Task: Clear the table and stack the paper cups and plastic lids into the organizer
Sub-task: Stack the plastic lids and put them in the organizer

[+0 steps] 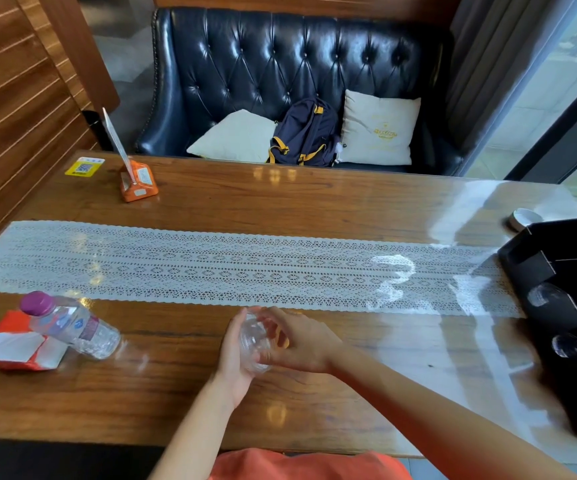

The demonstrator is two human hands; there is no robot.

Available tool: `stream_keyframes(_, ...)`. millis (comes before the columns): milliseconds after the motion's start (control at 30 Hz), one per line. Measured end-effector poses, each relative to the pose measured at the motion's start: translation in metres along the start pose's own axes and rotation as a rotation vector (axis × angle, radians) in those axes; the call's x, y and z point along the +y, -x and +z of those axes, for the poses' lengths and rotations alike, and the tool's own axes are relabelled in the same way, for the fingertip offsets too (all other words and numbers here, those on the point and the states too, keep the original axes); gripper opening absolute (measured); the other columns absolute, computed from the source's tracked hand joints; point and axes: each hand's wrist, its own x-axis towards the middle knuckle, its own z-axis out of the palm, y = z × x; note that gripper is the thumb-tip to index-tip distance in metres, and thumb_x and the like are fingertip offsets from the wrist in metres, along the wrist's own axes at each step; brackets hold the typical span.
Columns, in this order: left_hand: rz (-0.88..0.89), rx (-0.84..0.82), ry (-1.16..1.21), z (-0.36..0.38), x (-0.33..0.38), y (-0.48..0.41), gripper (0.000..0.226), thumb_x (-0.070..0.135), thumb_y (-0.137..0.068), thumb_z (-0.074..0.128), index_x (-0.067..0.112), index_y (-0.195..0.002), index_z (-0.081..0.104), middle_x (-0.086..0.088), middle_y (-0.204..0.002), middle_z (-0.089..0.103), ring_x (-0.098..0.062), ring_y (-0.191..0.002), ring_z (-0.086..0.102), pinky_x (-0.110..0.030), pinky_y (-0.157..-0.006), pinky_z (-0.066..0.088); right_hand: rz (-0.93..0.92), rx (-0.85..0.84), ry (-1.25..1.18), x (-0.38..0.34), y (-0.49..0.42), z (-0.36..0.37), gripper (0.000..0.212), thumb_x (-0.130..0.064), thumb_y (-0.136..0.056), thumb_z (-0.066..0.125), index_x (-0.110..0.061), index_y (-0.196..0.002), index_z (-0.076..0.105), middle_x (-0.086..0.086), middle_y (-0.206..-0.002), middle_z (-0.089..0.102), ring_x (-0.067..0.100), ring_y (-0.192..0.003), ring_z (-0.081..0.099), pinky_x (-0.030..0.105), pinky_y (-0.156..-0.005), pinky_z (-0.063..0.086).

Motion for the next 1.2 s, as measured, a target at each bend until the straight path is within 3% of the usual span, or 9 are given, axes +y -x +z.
stream_keyframes(100,0.003,-0.009,-0.002,0.004,0.002,0.001,0.034,0.053,-0.077,0.053,0.028,-0.078,0.077,0.001,-0.079,0.075,-0.014,-0.069,0.070,-0.028,-0.055,0.051,-0.013,0.041,0.001,0.001,0.000,-0.002,0.067,-0.053,-0.080,0.067,-0.036,-0.137,0.037,-0.005,-0.120,0.061,0.014,-0.099,0.063,0.036,-0.084,0.053)
stream_keyframes(200,0.022,0.007,-0.039,0.004,0.001,0.001,0.032,0.054,-0.071,0.057,0.029,-0.074,0.077,0.002,-0.072,0.073,-0.013,-0.061,0.067,-0.025,-0.049,0.049,0.014,0.043,0.067,0.000,0.000,0.003,0.066,-0.060,-0.084,0.057,-0.031,-0.139,0.036,-0.004,-0.117,0.066,0.018,-0.101,0.064,0.039,-0.084,0.053)
stream_keyframes(367,0.036,-0.004,-0.055,0.004,0.001,0.004,0.029,0.055,-0.068,0.060,0.033,-0.080,0.075,-0.004,-0.082,0.074,-0.018,-0.073,0.067,-0.030,-0.061,0.045,0.110,0.018,0.029,-0.001,-0.001,0.006,0.057,-0.065,-0.086,0.049,-0.026,-0.126,0.045,-0.002,-0.110,0.068,0.022,-0.101,0.065,0.042,-0.085,0.052)
stream_keyframes(533,0.031,0.016,-0.018,0.003,0.004,0.005,0.030,0.052,-0.077,0.056,0.028,-0.090,0.070,-0.001,-0.081,0.074,-0.016,-0.066,0.069,-0.026,-0.055,0.050,-0.029,-0.039,-0.006,-0.001,-0.001,-0.007,0.068,-0.045,-0.080,0.071,-0.032,-0.139,0.038,0.000,-0.111,0.065,0.018,-0.098,0.063,0.040,-0.085,0.053)
stream_keyframes(733,0.028,0.034,-0.034,0.006,0.000,0.007,0.034,0.051,-0.070,0.060,0.029,-0.092,0.070,-0.002,-0.084,0.071,-0.019,-0.075,0.065,-0.031,-0.062,0.047,-0.069,0.055,0.154,0.000,0.002,-0.004,0.073,-0.058,-0.081,0.064,-0.035,-0.142,0.033,-0.004,-0.116,0.067,0.020,-0.103,0.064,0.036,-0.082,0.052)
stream_keyframes(933,-0.022,0.003,-0.003,0.005,0.002,0.008,0.037,0.053,-0.077,0.056,0.022,-0.079,0.074,-0.001,-0.076,0.072,-0.015,-0.067,0.069,-0.027,-0.054,0.052,-0.124,0.081,0.115,-0.005,0.005,-0.002,0.066,-0.051,-0.082,0.065,-0.031,-0.137,0.035,-0.003,-0.124,0.056,0.020,-0.107,0.061,0.043,-0.085,0.054)
stream_keyframes(1067,-0.027,-0.026,-0.053,0.012,0.003,0.012,0.050,0.055,-0.073,0.057,0.016,-0.102,0.069,-0.001,-0.083,0.070,-0.013,-0.069,0.066,-0.024,-0.048,0.048,-0.147,0.083,0.113,-0.007,0.007,-0.009,0.060,-0.047,-0.080,0.070,-0.024,-0.127,0.042,-0.002,-0.116,0.063,0.021,-0.096,0.065,0.043,-0.079,0.055)
stream_keyframes(1133,-0.014,-0.051,-0.082,0.014,0.003,0.013,0.058,0.054,-0.078,0.056,0.014,-0.121,0.059,-0.005,-0.102,0.065,-0.015,-0.081,0.064,-0.025,-0.054,0.049,-0.166,0.074,0.097,-0.008,0.008,-0.017,0.058,-0.043,-0.079,0.073,-0.019,-0.124,0.044,0.000,-0.109,0.067,0.020,-0.090,0.066,0.043,-0.076,0.055)
stream_keyframes(1200,0.007,-0.059,-0.077,0.017,0.004,0.014,0.059,0.051,-0.077,0.058,0.016,-0.124,0.056,-0.006,-0.105,0.064,-0.016,-0.085,0.064,-0.028,-0.059,0.050,-0.188,0.071,0.089,-0.009,0.008,-0.022,0.060,-0.039,-0.078,0.074,-0.018,-0.126,0.045,0.004,-0.104,0.066,0.021,-0.087,0.066,0.042,-0.076,0.055)
